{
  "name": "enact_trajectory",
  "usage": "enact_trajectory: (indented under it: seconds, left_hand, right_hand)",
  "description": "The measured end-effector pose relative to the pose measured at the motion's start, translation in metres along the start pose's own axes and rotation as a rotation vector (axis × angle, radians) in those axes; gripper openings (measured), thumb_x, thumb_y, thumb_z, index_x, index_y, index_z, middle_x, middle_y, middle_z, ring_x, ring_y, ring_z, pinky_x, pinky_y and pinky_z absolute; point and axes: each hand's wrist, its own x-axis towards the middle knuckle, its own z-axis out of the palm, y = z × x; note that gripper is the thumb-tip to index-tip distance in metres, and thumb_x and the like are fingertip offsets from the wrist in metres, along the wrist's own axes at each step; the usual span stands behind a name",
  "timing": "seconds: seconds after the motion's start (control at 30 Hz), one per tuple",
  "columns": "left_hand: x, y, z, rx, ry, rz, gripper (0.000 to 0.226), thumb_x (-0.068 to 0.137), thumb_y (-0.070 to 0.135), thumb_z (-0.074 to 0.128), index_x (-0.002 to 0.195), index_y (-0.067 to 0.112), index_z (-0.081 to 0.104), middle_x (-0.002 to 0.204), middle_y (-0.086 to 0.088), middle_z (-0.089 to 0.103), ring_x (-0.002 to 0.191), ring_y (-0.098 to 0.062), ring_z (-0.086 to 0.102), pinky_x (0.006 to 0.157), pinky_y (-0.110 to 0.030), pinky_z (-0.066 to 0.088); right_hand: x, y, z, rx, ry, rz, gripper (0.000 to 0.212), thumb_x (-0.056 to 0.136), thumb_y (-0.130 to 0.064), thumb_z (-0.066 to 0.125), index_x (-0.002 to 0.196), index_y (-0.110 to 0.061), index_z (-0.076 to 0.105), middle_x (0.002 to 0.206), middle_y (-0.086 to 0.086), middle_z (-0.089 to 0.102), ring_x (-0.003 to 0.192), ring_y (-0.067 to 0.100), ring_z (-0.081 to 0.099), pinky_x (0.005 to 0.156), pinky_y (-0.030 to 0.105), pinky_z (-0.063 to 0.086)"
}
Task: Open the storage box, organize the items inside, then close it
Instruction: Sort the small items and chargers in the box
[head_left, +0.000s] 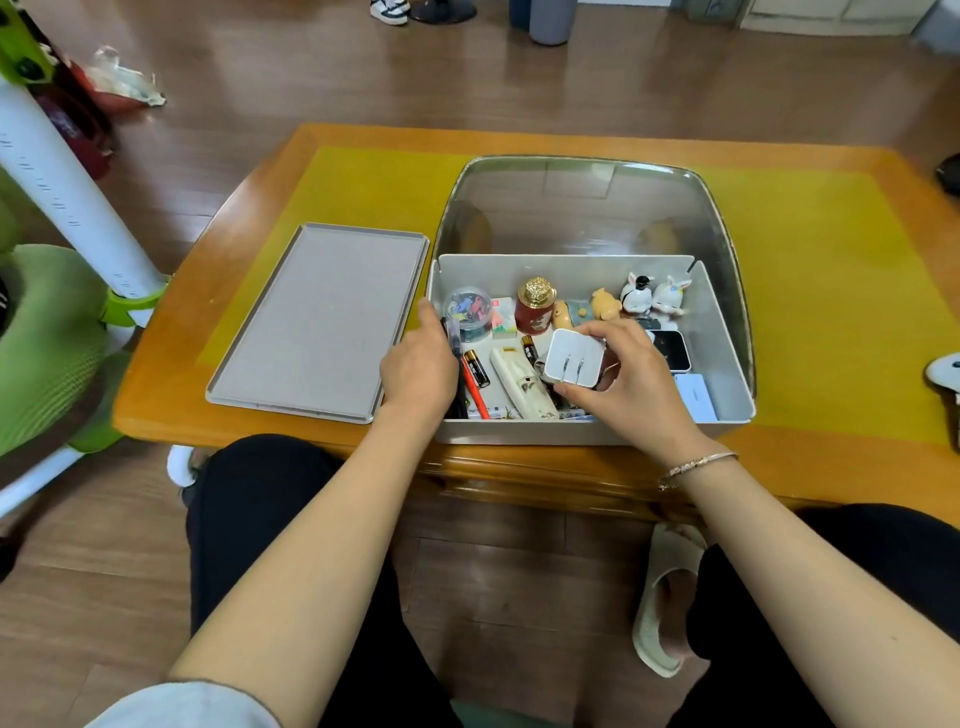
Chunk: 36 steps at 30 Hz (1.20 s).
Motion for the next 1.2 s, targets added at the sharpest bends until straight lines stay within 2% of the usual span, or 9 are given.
enact_trajectory:
  seconds: [0.13,0.23,0.33,0.53,0.63,0.8,0.93,1.03,1.2]
  left_hand:
    - [0.002,-0.001,0.001,-0.047,-0.017,0.003,0.048,0.093,0.020,0.053,0.135,0.011,0.032,0.113,-0.015,0.062,0.095,-0.031,0.061,0.063,-0.038,0.043]
    - [0.001,0.001,-0.003,-0.044,0.055,0.026,0.059,0.090,0.020,0.058,0.141,0.011,0.030,0.140,-0.015,0.041,0.125,-0.033,0.040,0.092,-0.043,0.040]
    - [-0.010,0.008,-0.011,-0.056,0.234,0.254,0.057,0.091,0.020,0.055,0.143,0.016,0.032,0.147,-0.010,0.033,0.135,-0.028,0.029,0.106,-0.044,0.026]
    - [-0.032,0.053,-0.014,-0.293,-0.112,0.764,0.066,0.083,0.035,0.070,0.139,0.015,0.042,0.134,-0.006,0.049,0.125,-0.022,0.042,0.106,-0.038,0.032]
    - [-0.035,0.068,-0.012,-0.395,-0.109,0.769,0.061,0.081,0.025,0.073,0.134,0.008,0.048,0.123,-0.010,0.052,0.115,-0.024,0.046,0.097,-0.035,0.040]
    - [-0.030,0.069,-0.009,-0.418,-0.156,0.761,0.052,0.082,0.017,0.071,0.129,0.008,0.050,0.121,-0.008,0.053,0.115,-0.021,0.047,0.097,-0.034,0.041]
    - [-0.032,0.067,-0.008,-0.534,-0.178,0.688,0.052,0.080,0.008,0.069,0.129,0.009,0.050,0.124,-0.006,0.053,0.118,-0.017,0.046,0.098,-0.022,0.036]
    - [-0.037,0.068,-0.008,-0.660,-0.201,0.608,0.054,0.079,0.006,0.071,0.129,0.011,0.051,0.123,-0.003,0.052,0.110,-0.011,0.049,0.091,-0.015,0.039]
    - [-0.039,0.067,-0.008,-0.877,-0.337,0.489,0.053,0.080,-0.002,0.070,0.127,0.014,0.051,0.123,0.002,0.048,0.104,0.005,0.053,0.080,-0.010,0.049]
  right_hand:
    - [0.000,0.002,-0.001,0.019,0.065,-0.013,0.055,0.068,-0.018,0.082,0.116,-0.018,0.055,0.112,-0.001,0.056,0.098,0.003,0.046,0.075,0.002,0.035]
    - [-0.001,0.001,-0.004,0.048,0.107,0.006,0.057,0.069,-0.014,0.082,0.117,-0.020,0.053,0.113,-0.004,0.055,0.094,-0.003,0.043,0.073,0.003,0.037]
    - [-0.004,-0.001,-0.007,0.169,0.133,0.103,0.058,0.071,-0.019,0.081,0.121,-0.023,0.050,0.103,-0.014,0.056,0.083,-0.012,0.050,0.068,0.002,0.040]
    - [-0.004,0.001,-0.014,0.417,0.033,0.248,0.050,0.080,-0.030,0.072,0.125,-0.015,0.055,0.091,-0.008,0.067,0.081,0.004,0.064,0.078,0.026,0.054]
    - [-0.002,0.002,-0.017,0.497,-0.012,0.233,0.042,0.084,-0.027,0.069,0.123,-0.017,0.057,0.085,-0.018,0.068,0.079,-0.002,0.065,0.078,0.026,0.055]
    - [-0.003,0.010,-0.023,0.565,-0.086,0.260,0.047,0.089,-0.006,0.060,0.134,-0.011,0.049,0.108,0.011,0.064,0.090,0.018,0.065,0.088,0.039,0.054]
    - [-0.005,0.009,-0.030,0.463,-0.133,0.162,0.068,0.078,0.014,0.050,0.128,-0.033,0.049,0.124,0.000,0.056,0.082,0.009,0.063,0.067,0.024,0.051]
    - [-0.004,0.008,-0.032,0.342,-0.111,0.079,0.067,0.078,0.007,0.063,0.121,-0.042,0.049,0.124,-0.004,0.056,0.083,0.000,0.061,0.062,0.015,0.047]
    - [-0.003,0.009,-0.033,0.397,-0.118,0.082,0.050,0.079,0.000,0.070,0.112,-0.034,0.055,0.110,-0.012,0.061,0.091,0.003,0.065,0.079,0.023,0.054]
